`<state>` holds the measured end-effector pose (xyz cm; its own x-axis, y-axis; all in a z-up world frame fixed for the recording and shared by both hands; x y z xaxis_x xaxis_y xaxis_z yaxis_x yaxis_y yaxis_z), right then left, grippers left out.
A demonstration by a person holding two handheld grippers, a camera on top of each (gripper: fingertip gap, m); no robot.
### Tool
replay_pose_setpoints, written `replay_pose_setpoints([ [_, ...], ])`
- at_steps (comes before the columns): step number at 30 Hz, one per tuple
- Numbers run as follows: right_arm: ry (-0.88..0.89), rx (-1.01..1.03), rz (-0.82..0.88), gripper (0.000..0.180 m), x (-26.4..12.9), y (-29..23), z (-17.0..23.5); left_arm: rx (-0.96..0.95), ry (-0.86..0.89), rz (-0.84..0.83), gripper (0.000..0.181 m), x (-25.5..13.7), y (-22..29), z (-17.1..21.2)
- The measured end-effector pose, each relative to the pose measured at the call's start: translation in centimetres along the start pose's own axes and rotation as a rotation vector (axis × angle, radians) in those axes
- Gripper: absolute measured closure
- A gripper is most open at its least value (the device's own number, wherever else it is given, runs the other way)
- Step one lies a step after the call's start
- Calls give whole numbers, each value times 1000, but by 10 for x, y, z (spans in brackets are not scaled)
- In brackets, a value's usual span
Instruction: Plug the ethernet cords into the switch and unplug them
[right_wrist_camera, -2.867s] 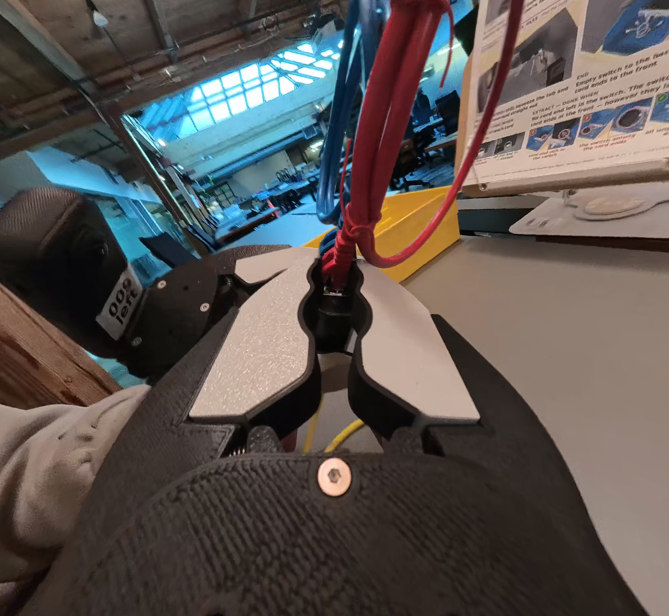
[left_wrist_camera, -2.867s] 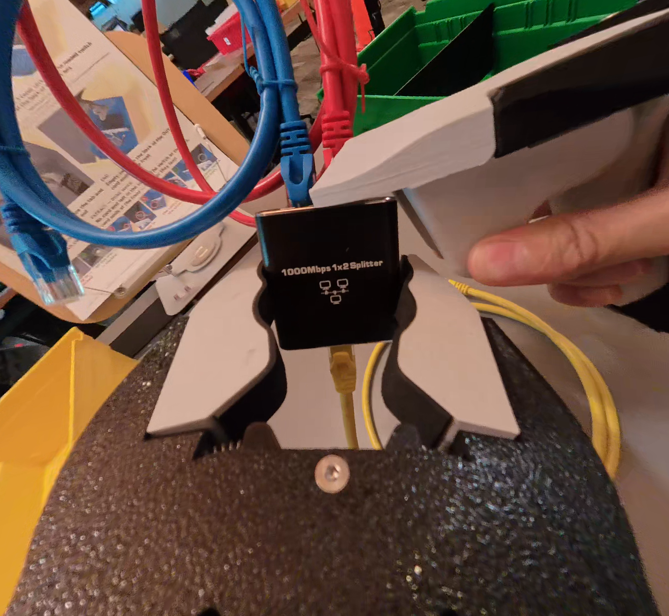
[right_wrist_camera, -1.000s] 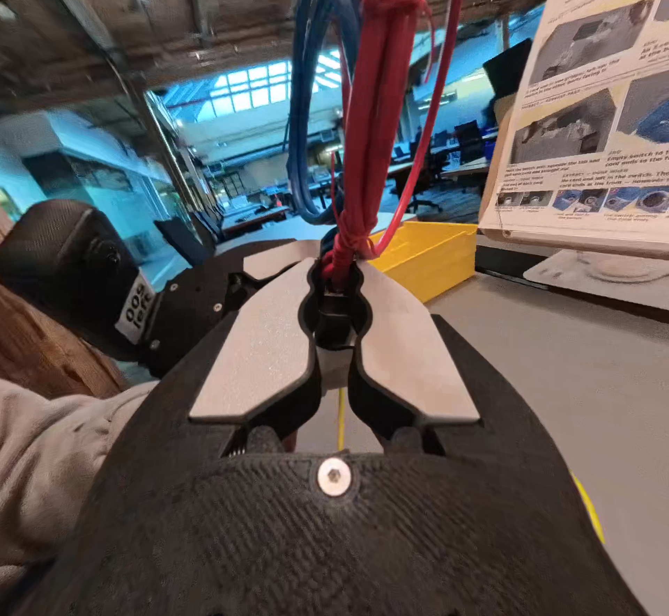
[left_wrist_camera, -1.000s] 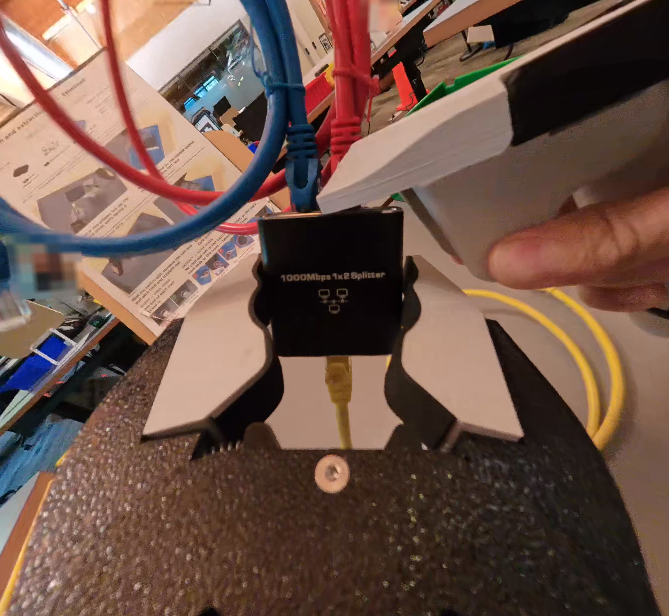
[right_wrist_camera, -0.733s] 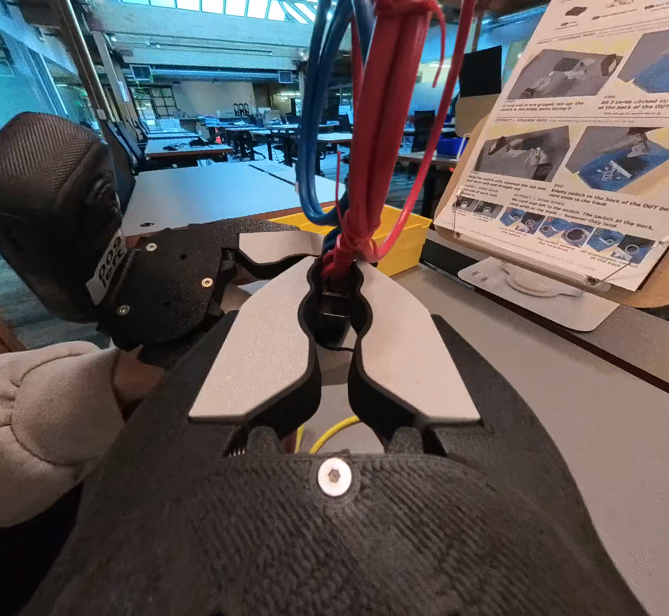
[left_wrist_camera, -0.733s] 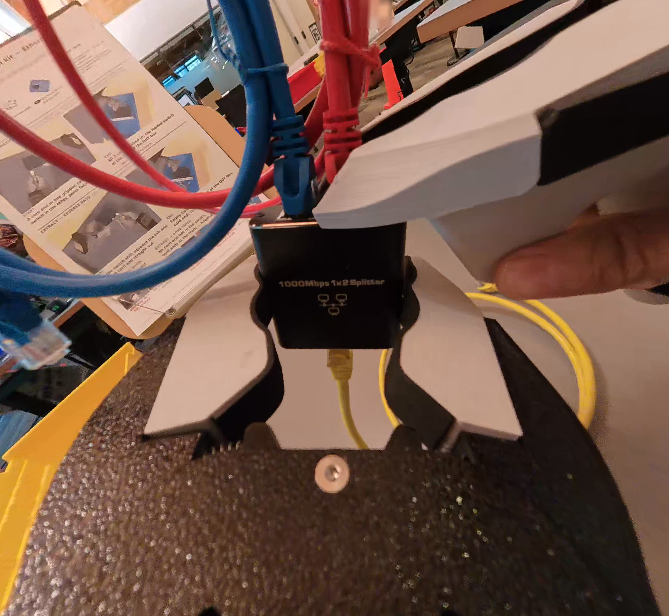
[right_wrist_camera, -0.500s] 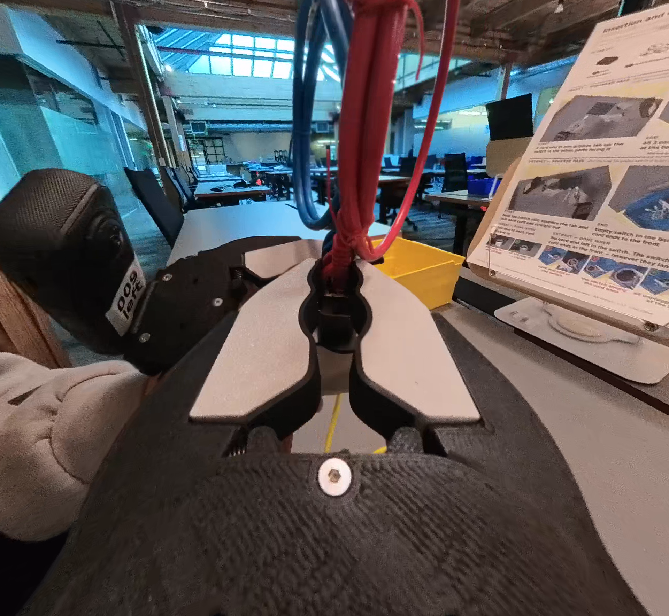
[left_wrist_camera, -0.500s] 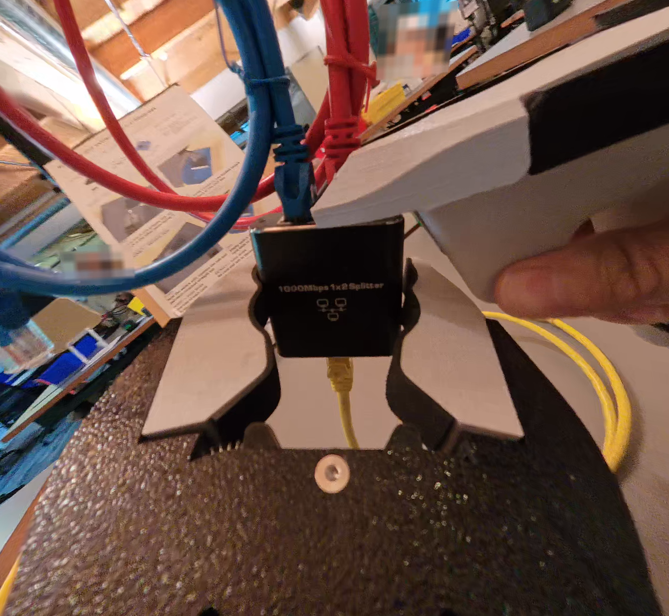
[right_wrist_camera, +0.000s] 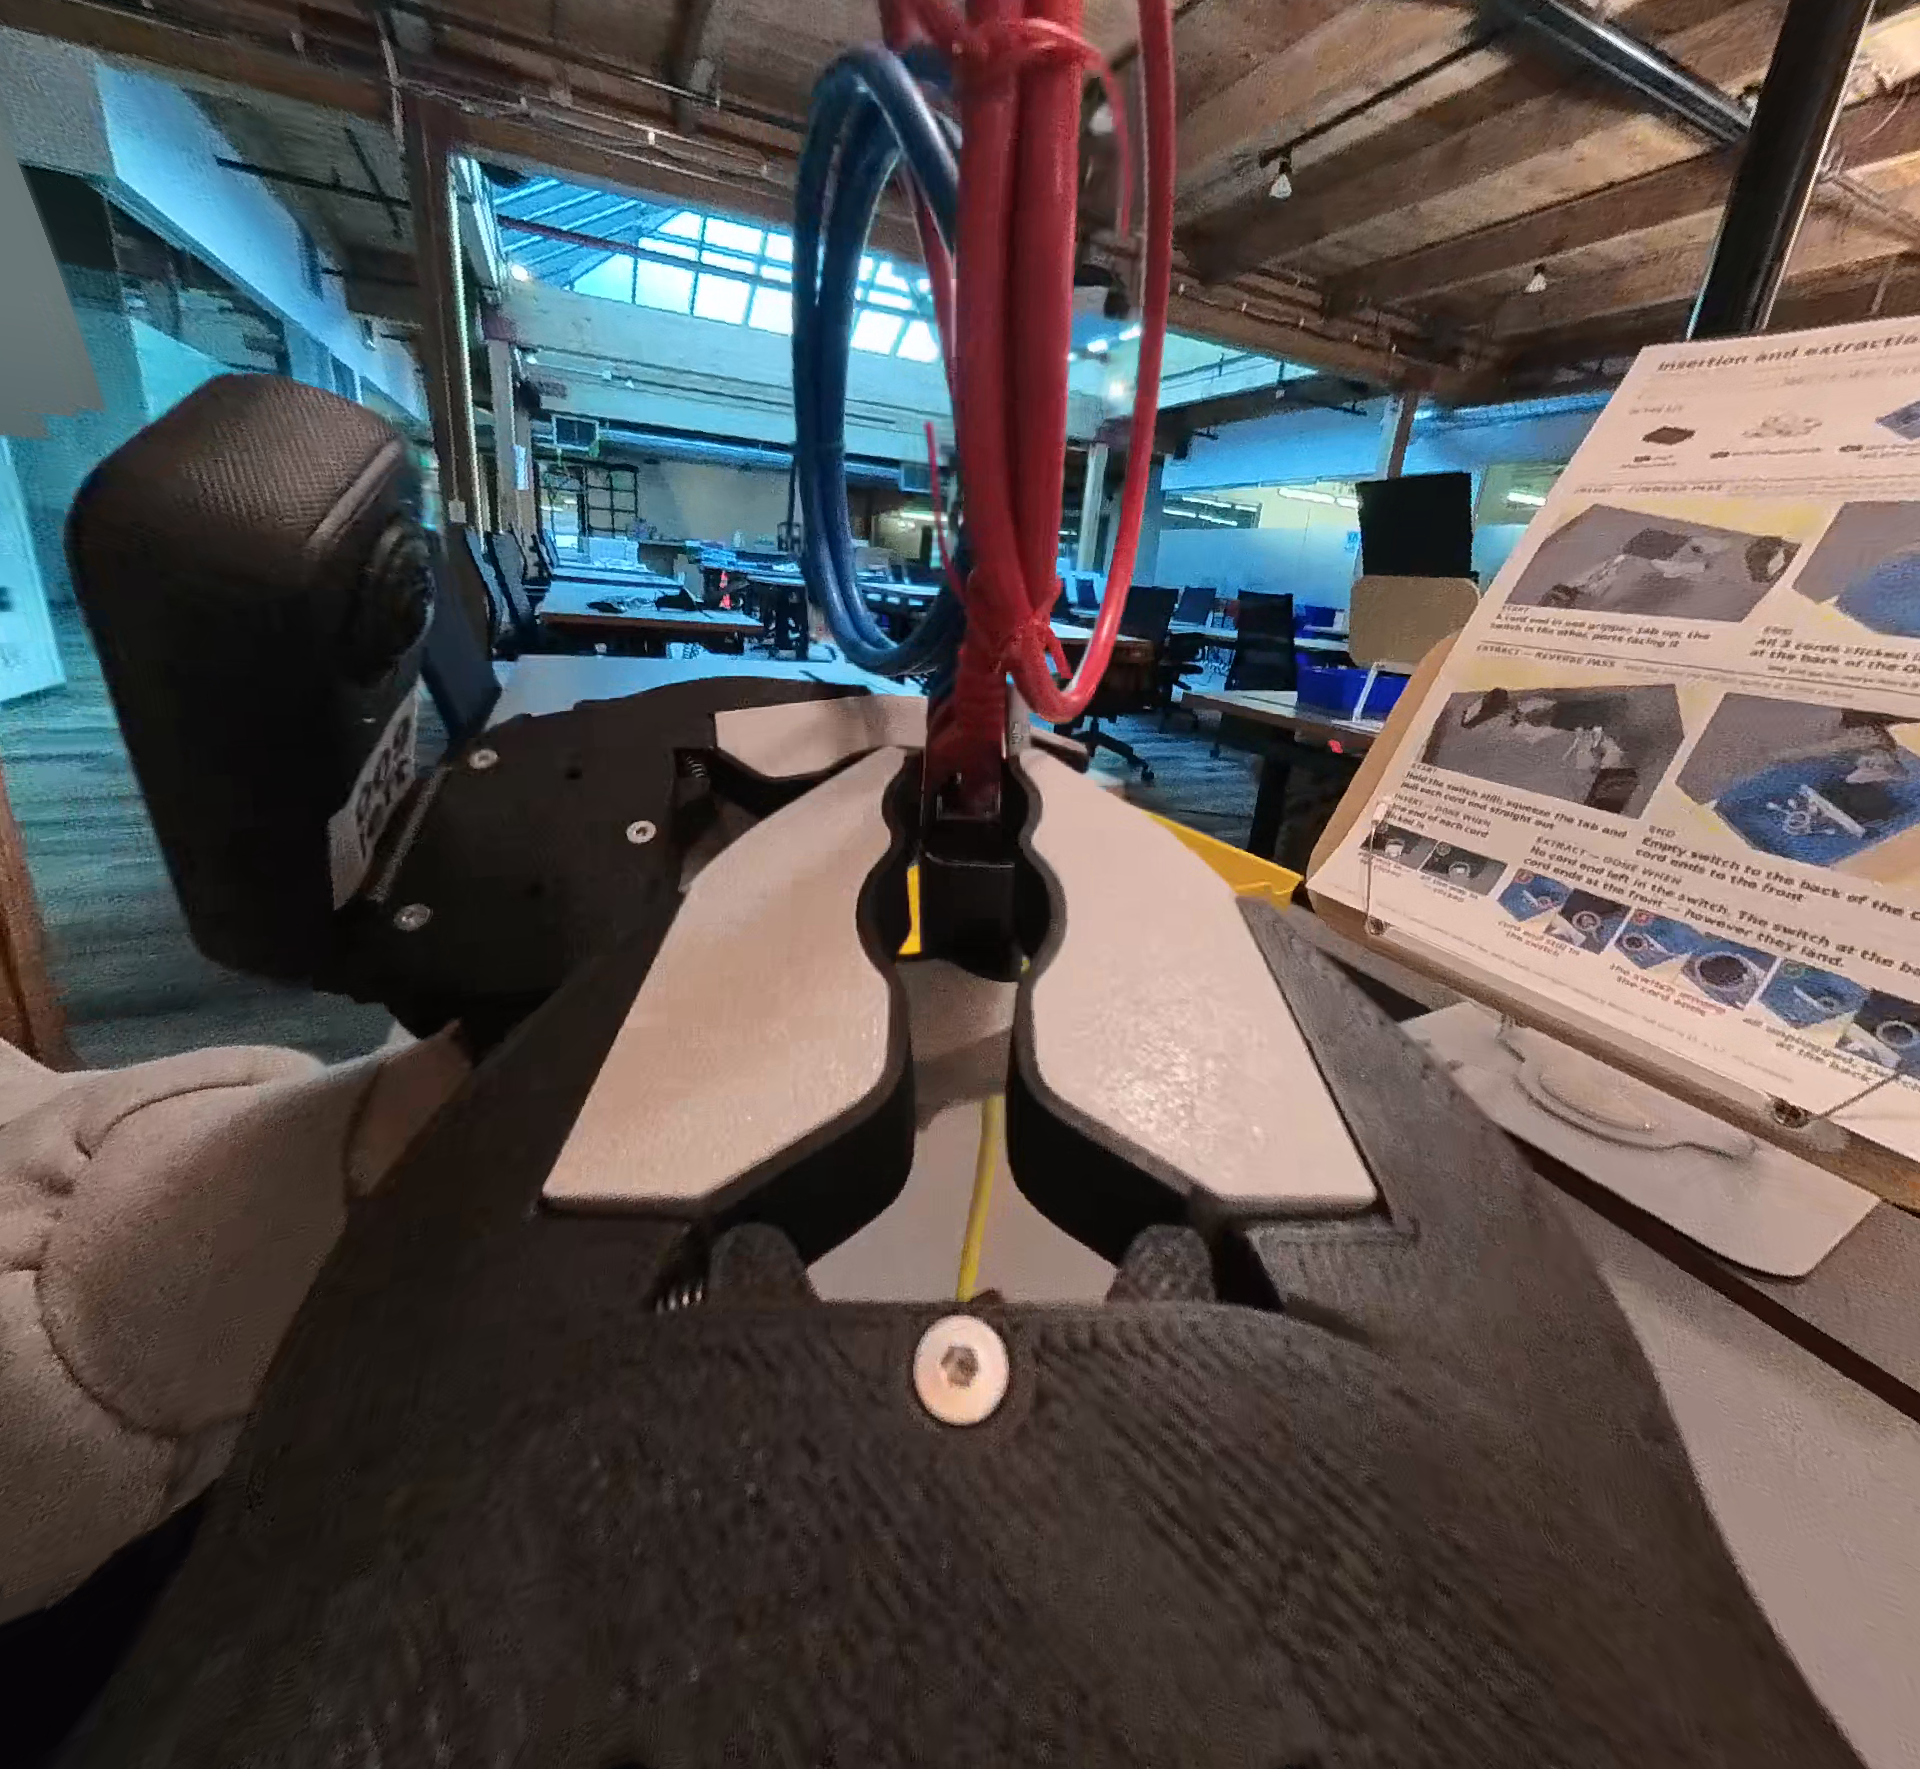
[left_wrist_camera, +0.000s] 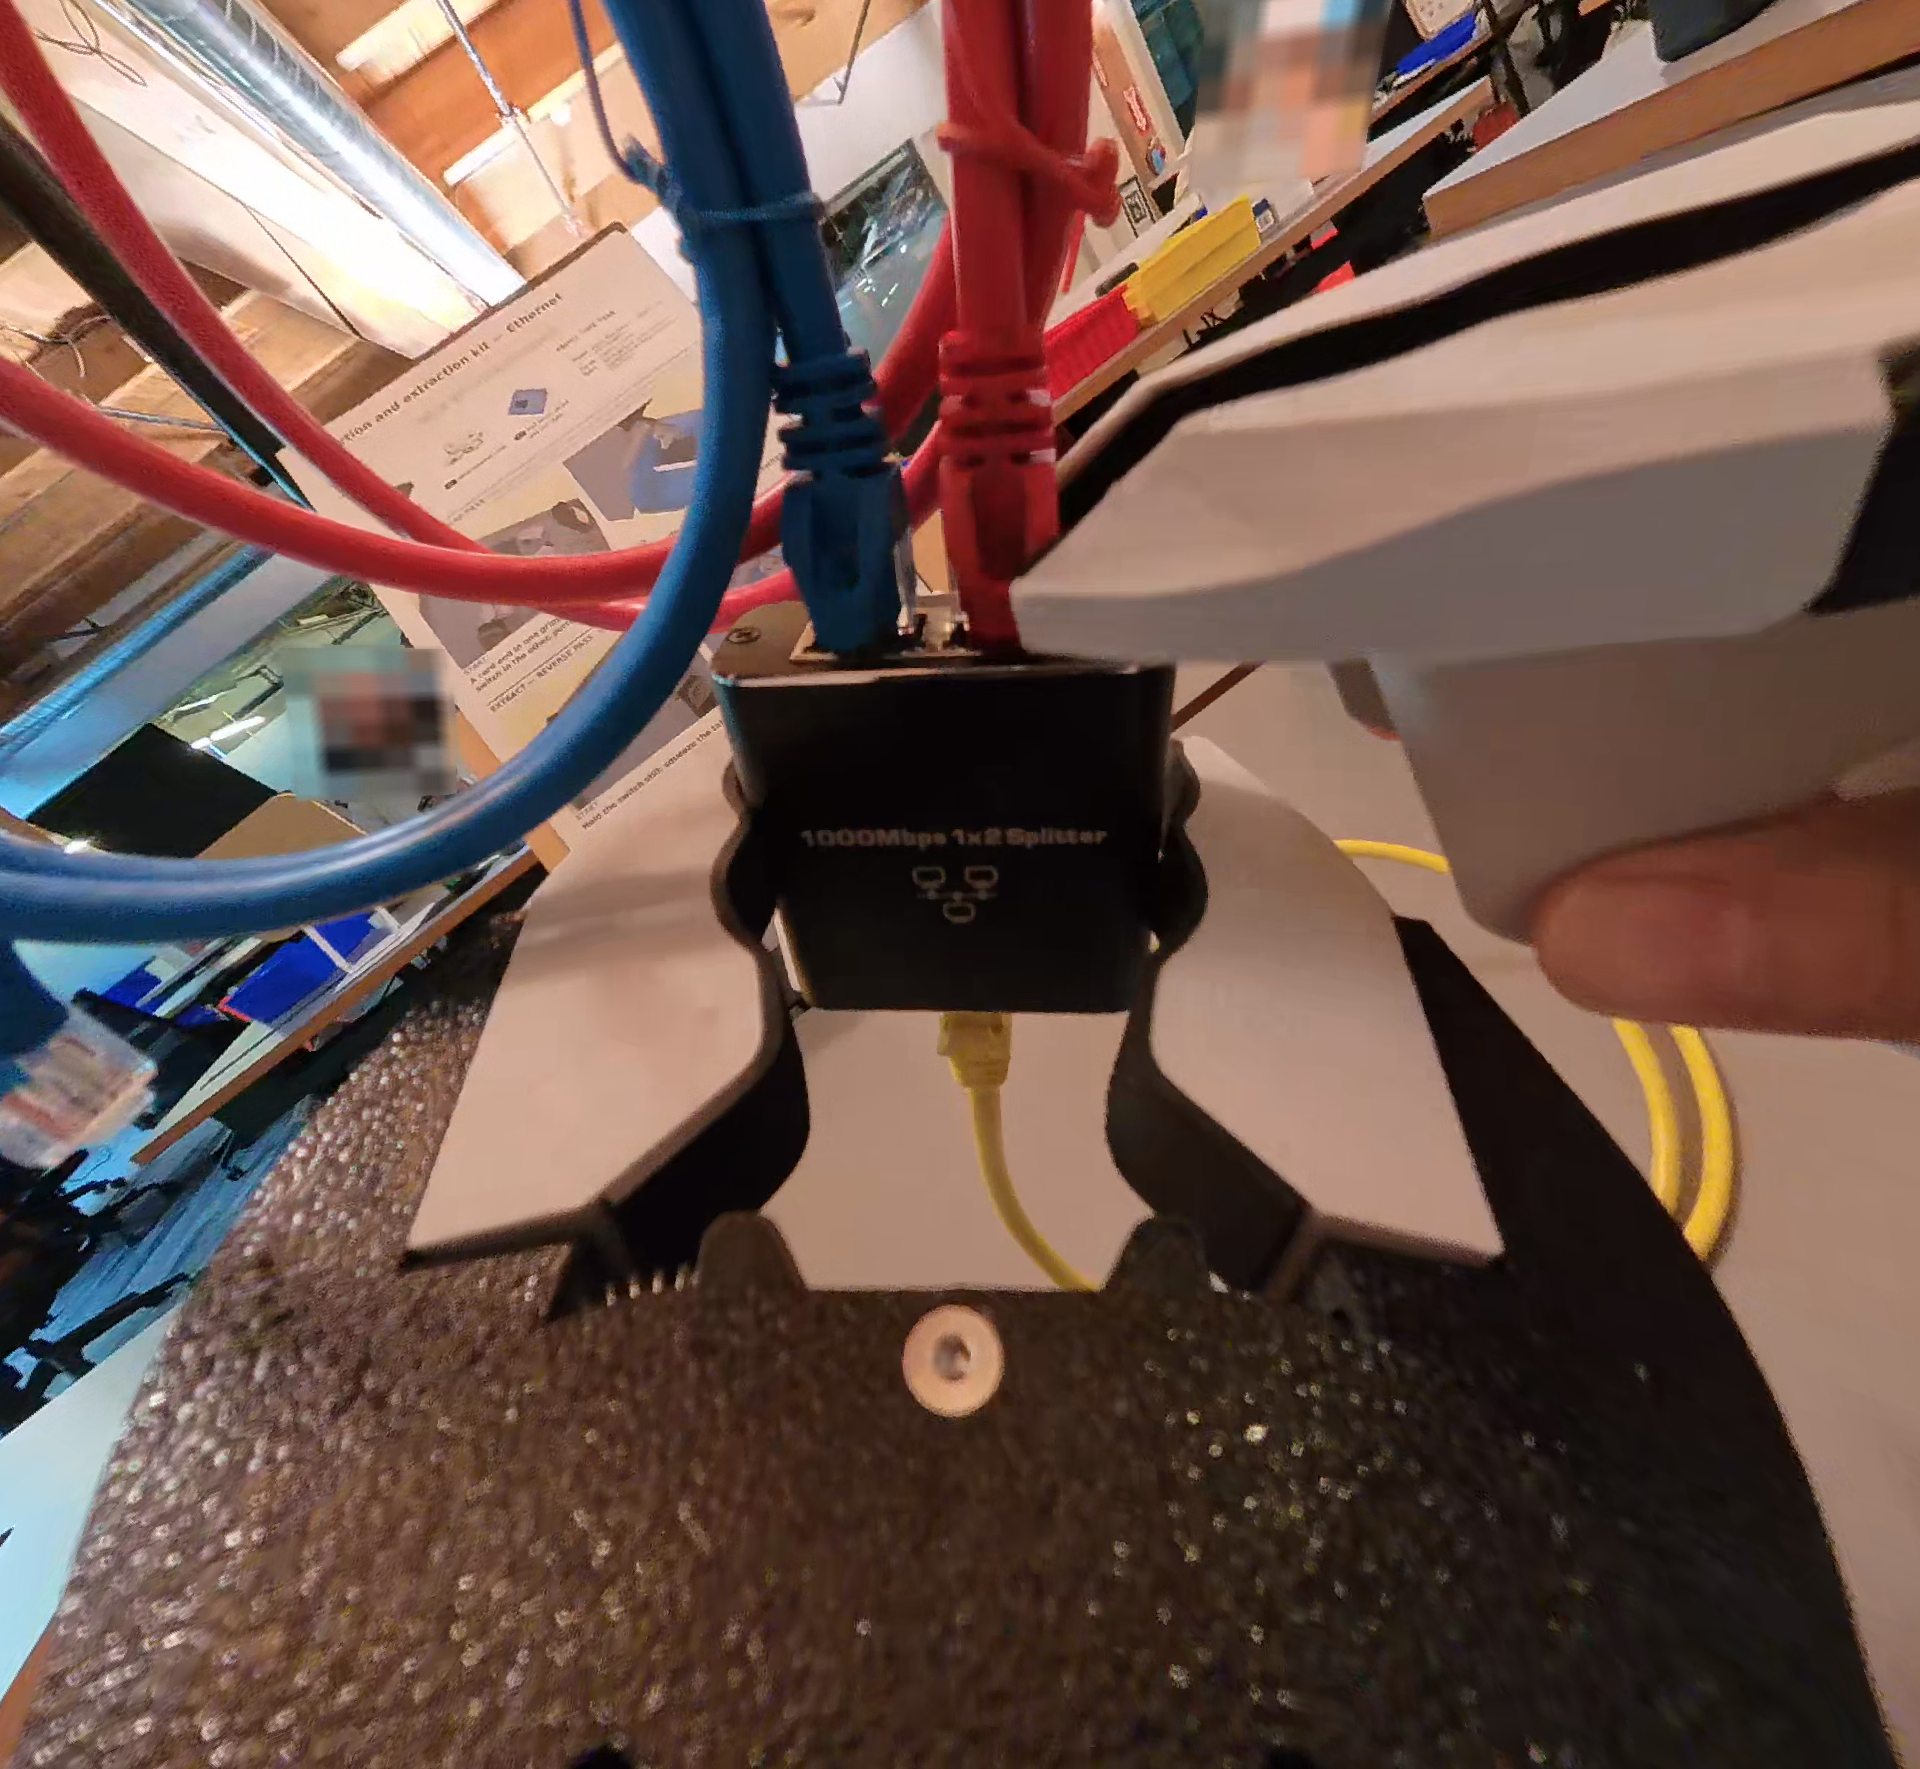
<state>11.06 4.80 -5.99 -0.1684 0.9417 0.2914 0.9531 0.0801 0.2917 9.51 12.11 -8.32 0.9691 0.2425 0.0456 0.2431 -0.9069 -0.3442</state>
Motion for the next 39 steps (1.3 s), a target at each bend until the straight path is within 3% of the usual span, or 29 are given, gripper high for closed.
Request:
replay_pose_setpoints([
  [16, 114, 302, -5, 165, -1, 5, 14, 113, -78, -78, 110, -1, 1, 3],
  [27, 118, 358, -17, 164, 4, 4, 26, 136, -127, -95, 110, -1, 4, 14],
  [32, 42, 291, 3, 165, 6, 4, 31, 85, -143, -79, 110, 1, 4, 23],
  [39, 44, 376, -27, 165, 7, 8, 41, 67, -169, -61, 111, 4, 4, 31],
])
Point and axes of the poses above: each gripper's, where its closed fingertips meet, x out along the fingers, z out of its underside, y = z × x across the jaws, the point moved 5 cm from there along -x, back along the fingers, and after that the axes turned 13 degrees about -x, right-handed, at the moved point
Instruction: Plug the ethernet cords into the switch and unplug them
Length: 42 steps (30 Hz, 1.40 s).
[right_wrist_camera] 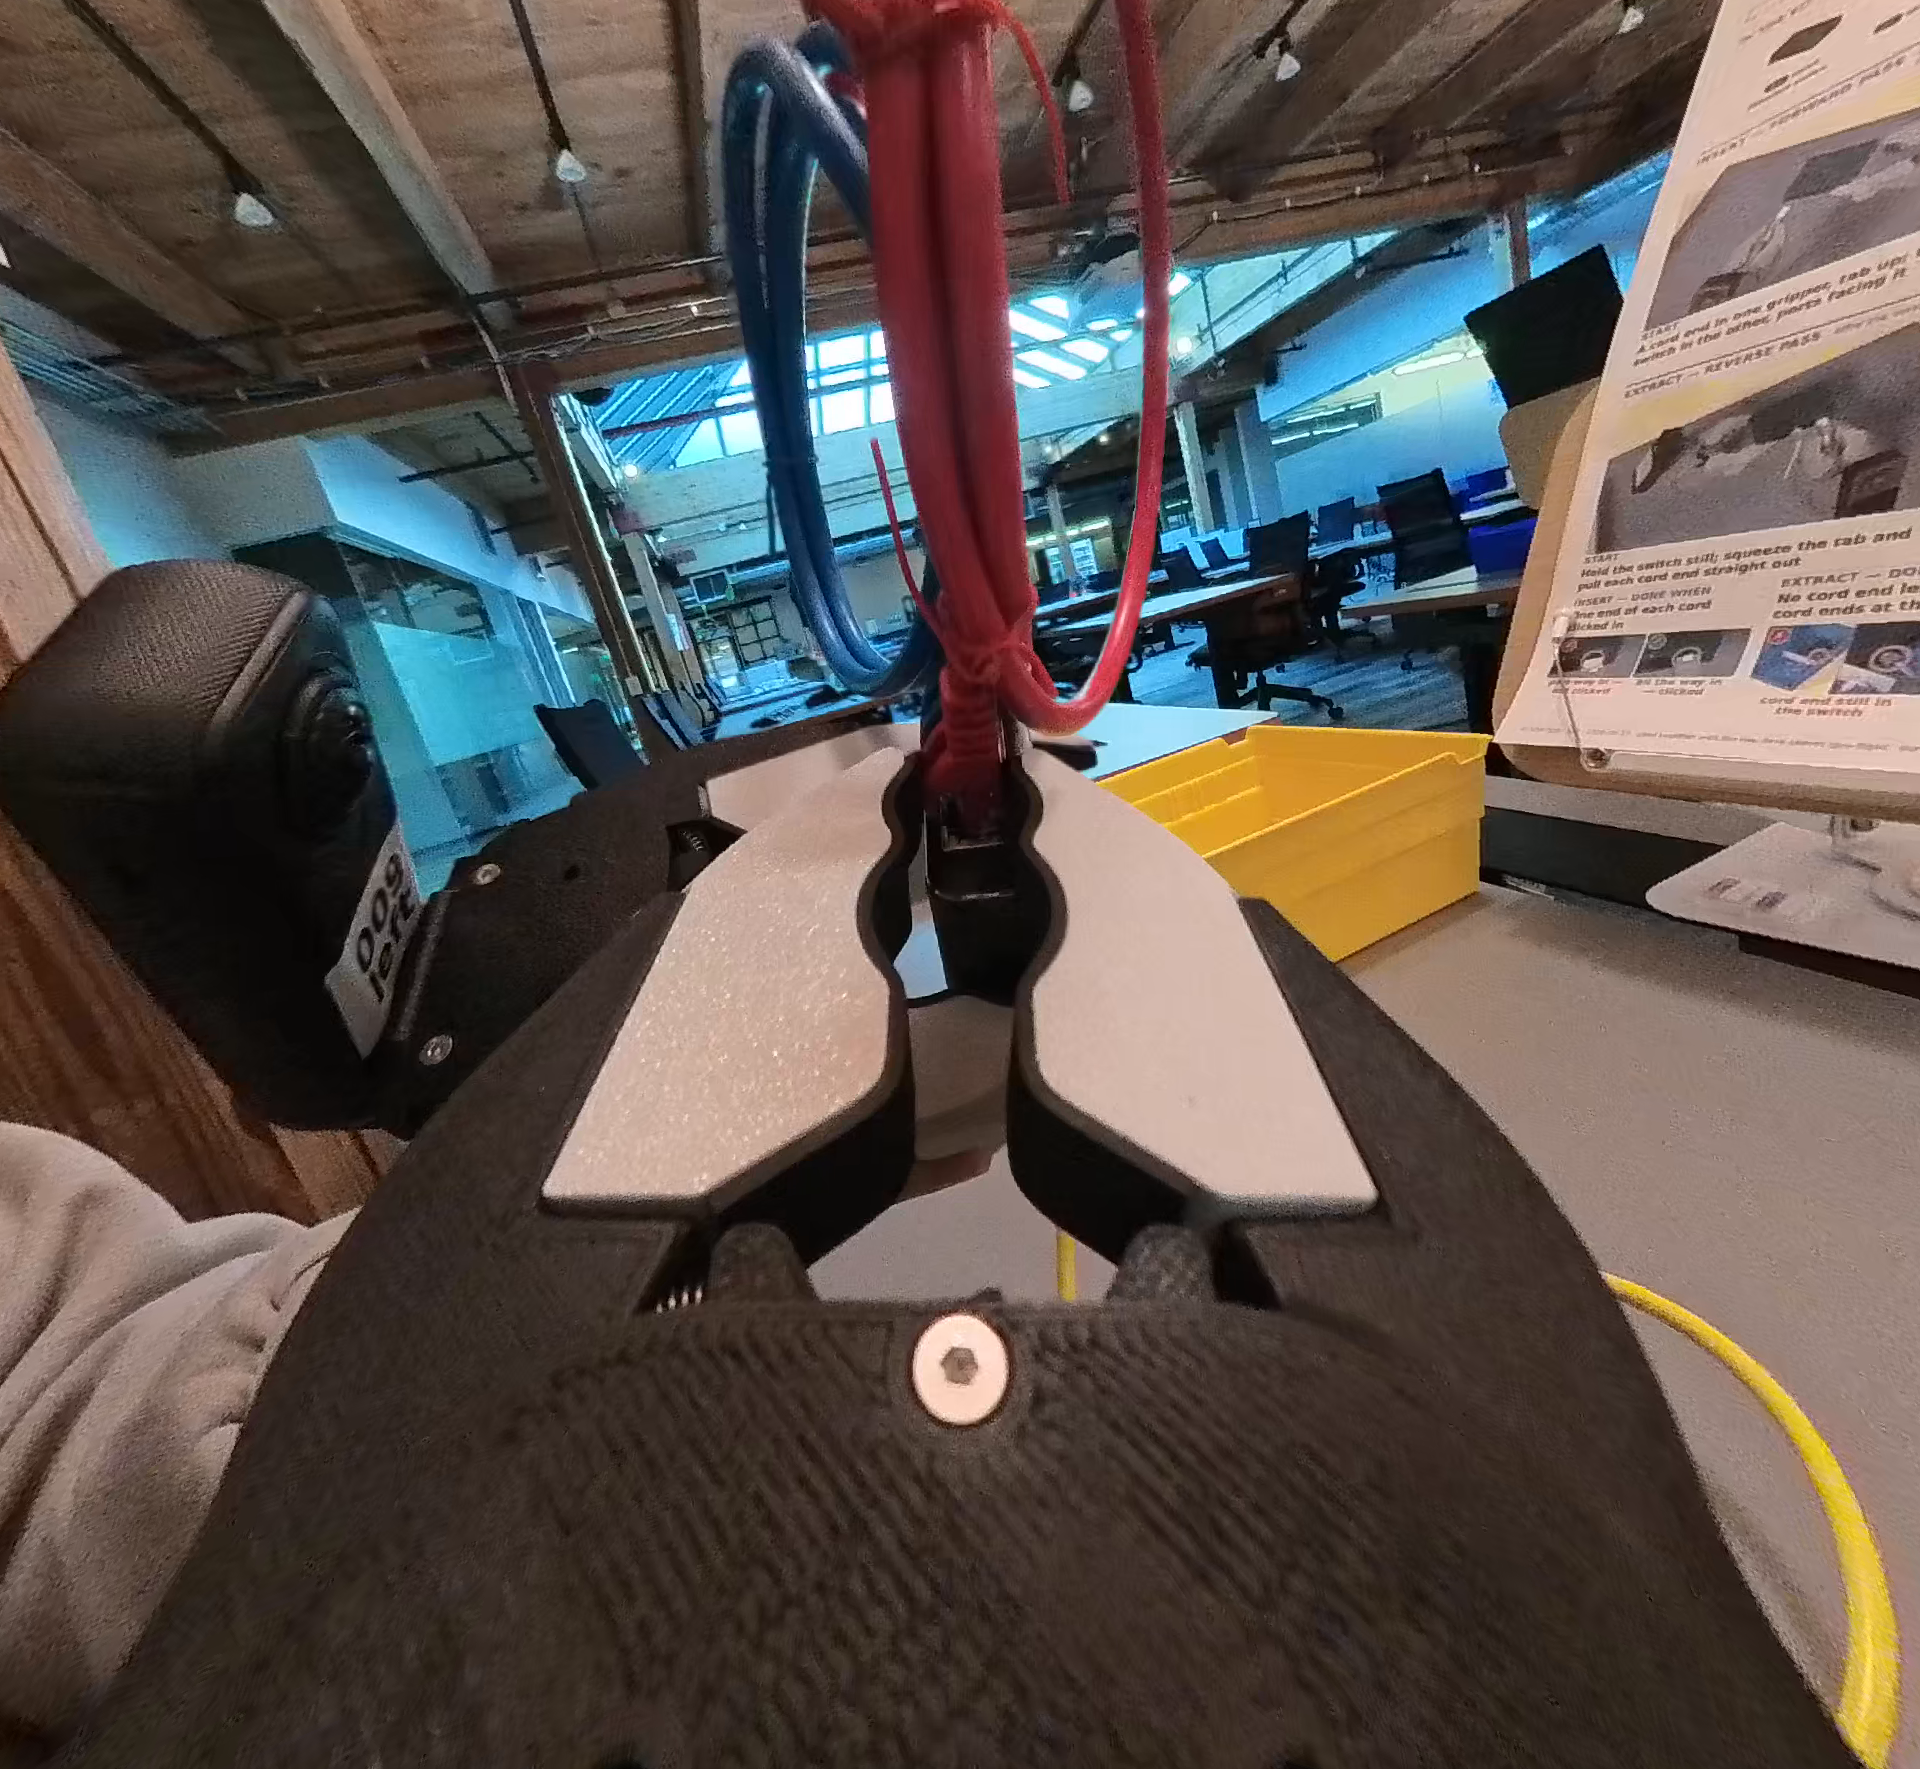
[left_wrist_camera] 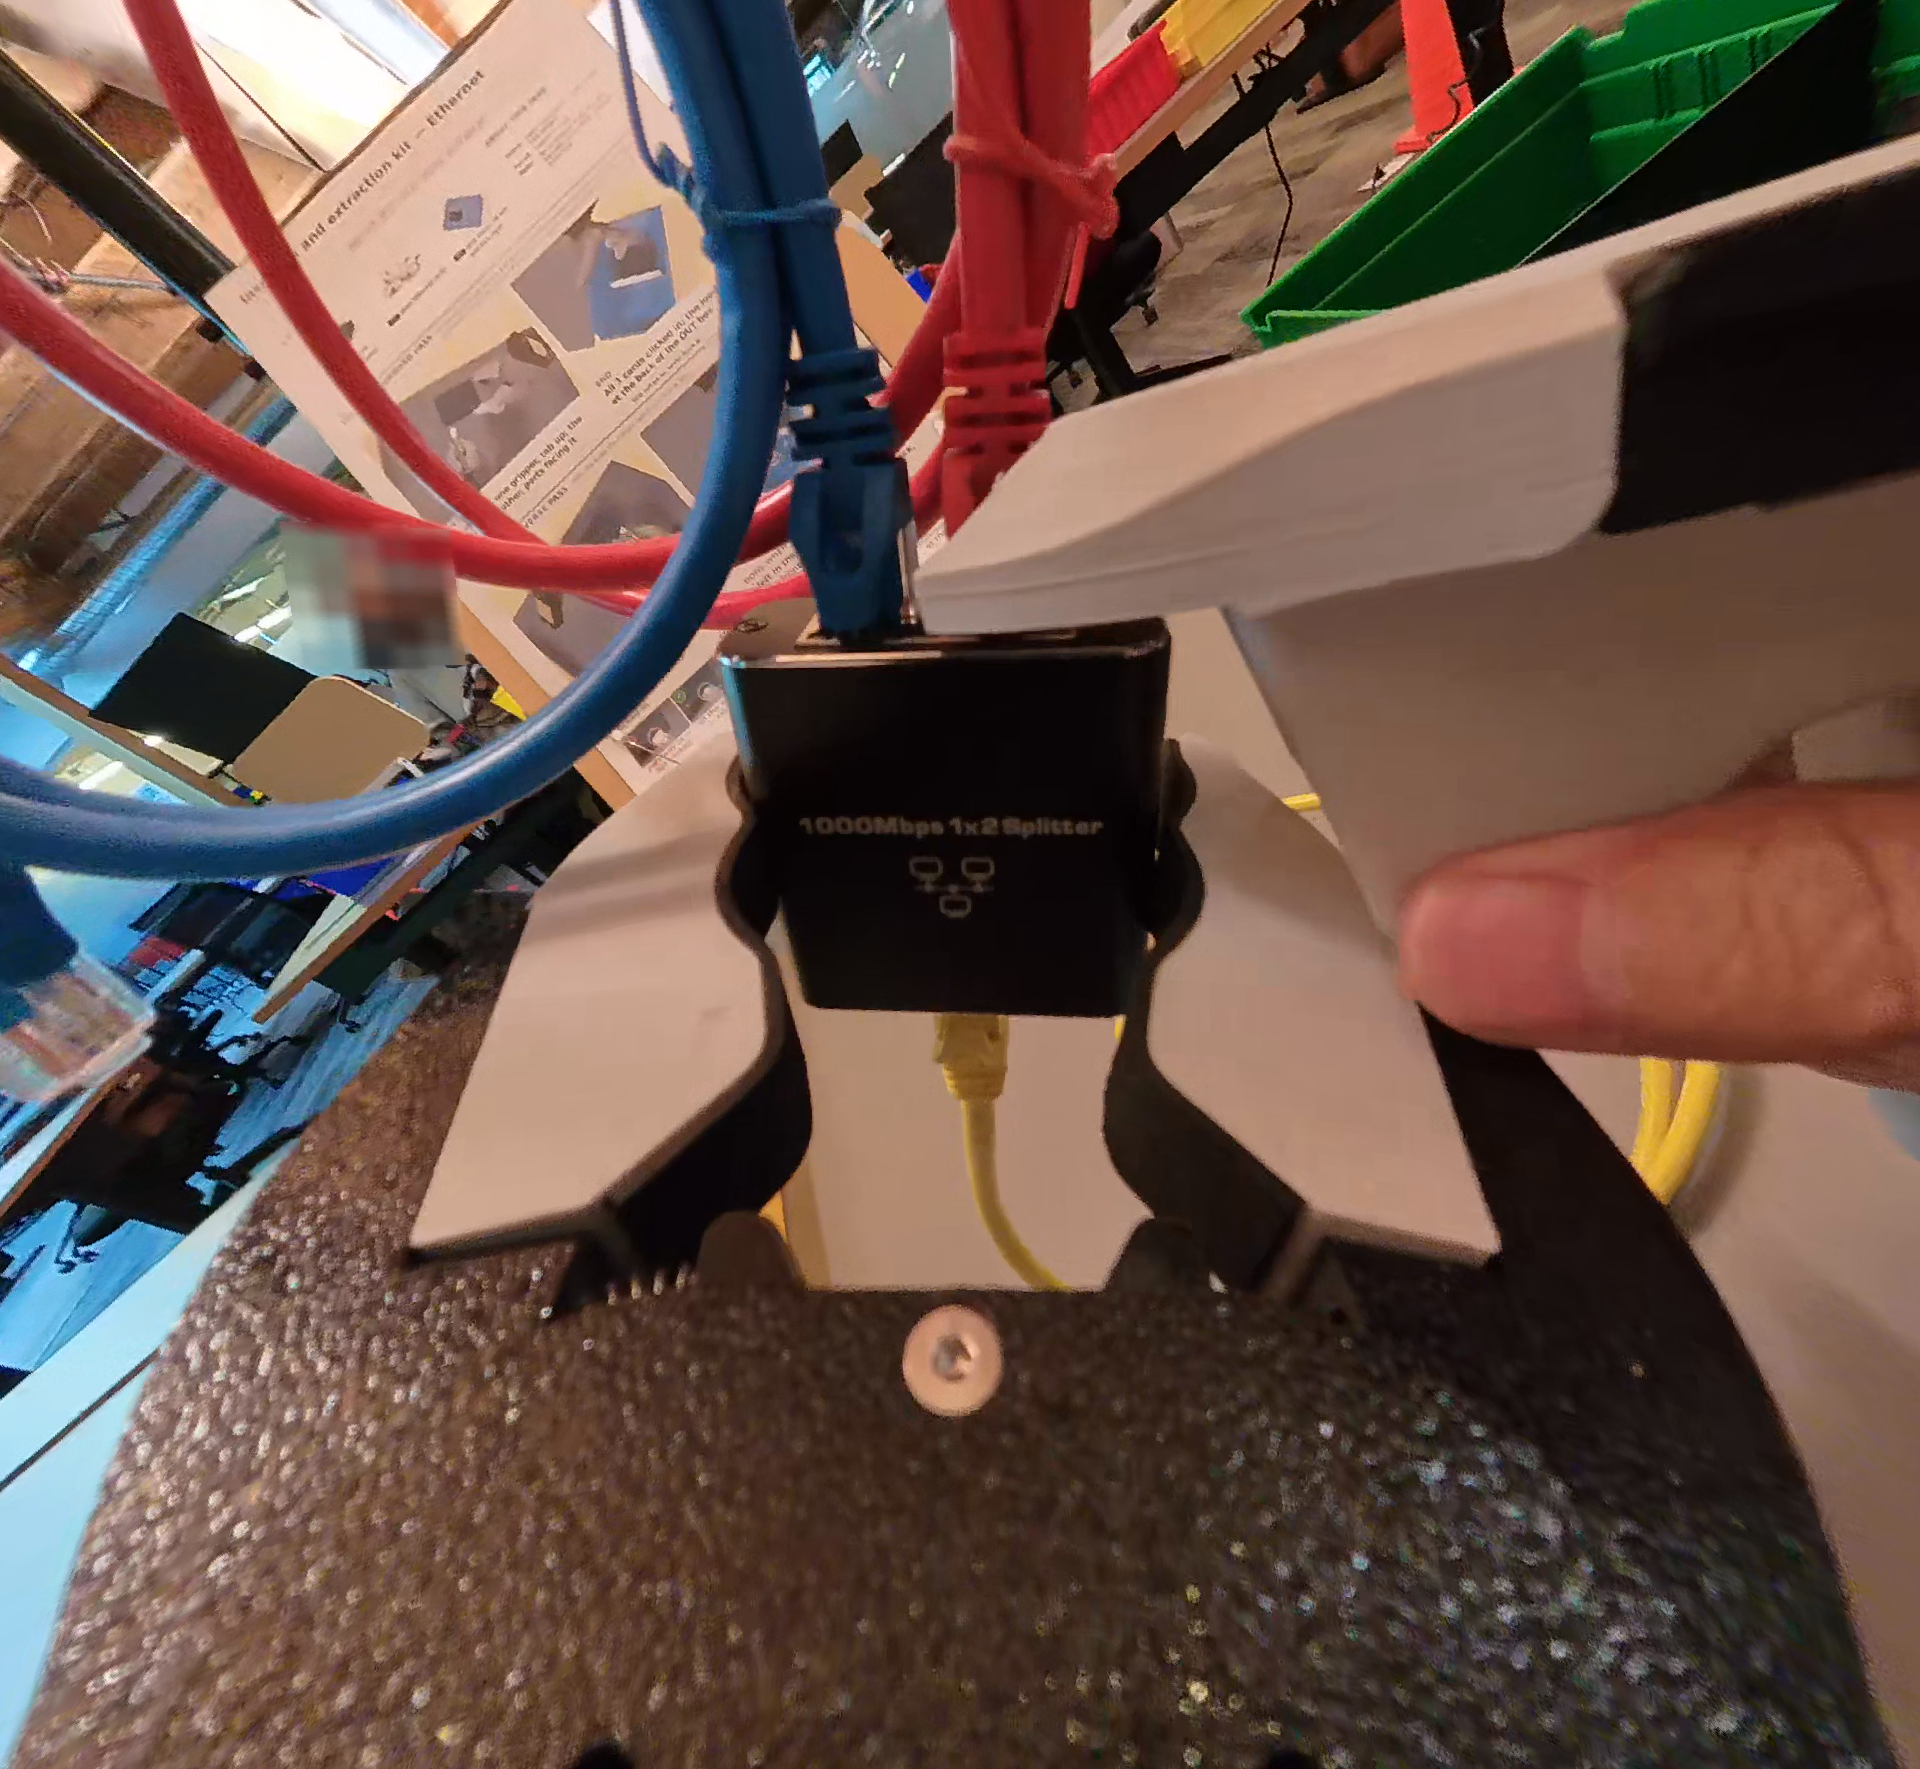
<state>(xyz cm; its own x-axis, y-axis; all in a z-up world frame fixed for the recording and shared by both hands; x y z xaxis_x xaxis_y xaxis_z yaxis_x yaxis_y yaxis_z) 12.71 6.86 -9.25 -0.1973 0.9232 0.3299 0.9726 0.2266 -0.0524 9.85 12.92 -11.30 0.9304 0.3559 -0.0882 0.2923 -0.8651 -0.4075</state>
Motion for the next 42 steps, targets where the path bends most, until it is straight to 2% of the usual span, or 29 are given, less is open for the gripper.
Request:
replay_pose_setpoints([
  [6, -1, 10, 24, 166, -2, 4, 3, -47, -19, 28, 111, 3, -3, 7],
  [10, -57, -53, 74, 166, -2, 6, 10, -72, -49, 70, 111, 7, 0, 16],
  [17, -139, -37, 87, 166, 4, 15, 33, -71, -94, 145, 112, 16, -5, 39],
  [25, -133, -100, 149, 166, 42, 61, 27, -183, -11, 166, 112, 69, -31, 34],
  [33, -252, -141, 149, 166, 52, 90, 53, -309, 25, 176, 113, 100, -29, 63],
  [36, -269, -151, 154, 165, 54, 88, 57, -281, 34, 163, 113, 100, -31, 69],
  [40, -169, 17, 117, 167, 49, 90, 60, -208, 63, 138, 114, 94, -33, 66],
  [42, -255, -120, 149, 165, 48, 88, 60, -215, 47, 150, 114, 96, -30, 69],
])
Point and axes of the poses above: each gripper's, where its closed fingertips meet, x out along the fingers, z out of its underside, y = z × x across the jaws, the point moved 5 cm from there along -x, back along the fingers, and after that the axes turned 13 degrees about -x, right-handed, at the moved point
